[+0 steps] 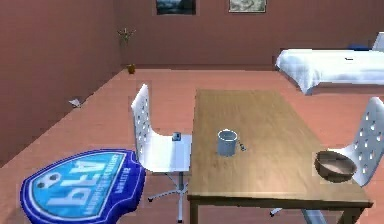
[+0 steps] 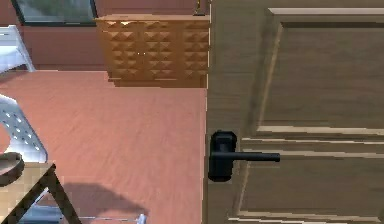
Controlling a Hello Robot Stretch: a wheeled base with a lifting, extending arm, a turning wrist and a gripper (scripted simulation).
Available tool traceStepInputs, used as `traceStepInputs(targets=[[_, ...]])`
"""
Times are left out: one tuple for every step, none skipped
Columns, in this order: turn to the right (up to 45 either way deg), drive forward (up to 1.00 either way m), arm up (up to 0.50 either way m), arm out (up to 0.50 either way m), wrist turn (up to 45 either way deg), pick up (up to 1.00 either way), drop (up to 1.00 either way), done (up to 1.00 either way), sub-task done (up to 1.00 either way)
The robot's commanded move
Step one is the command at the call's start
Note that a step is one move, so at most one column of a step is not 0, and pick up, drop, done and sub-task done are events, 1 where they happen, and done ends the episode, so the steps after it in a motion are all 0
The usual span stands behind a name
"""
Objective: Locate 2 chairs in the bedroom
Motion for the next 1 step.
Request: traceStepInputs(targets=[[36.0, 0.0, 0.0, 0.0, 0.0, 0.0, 0.0, 0.0, 0.0]])
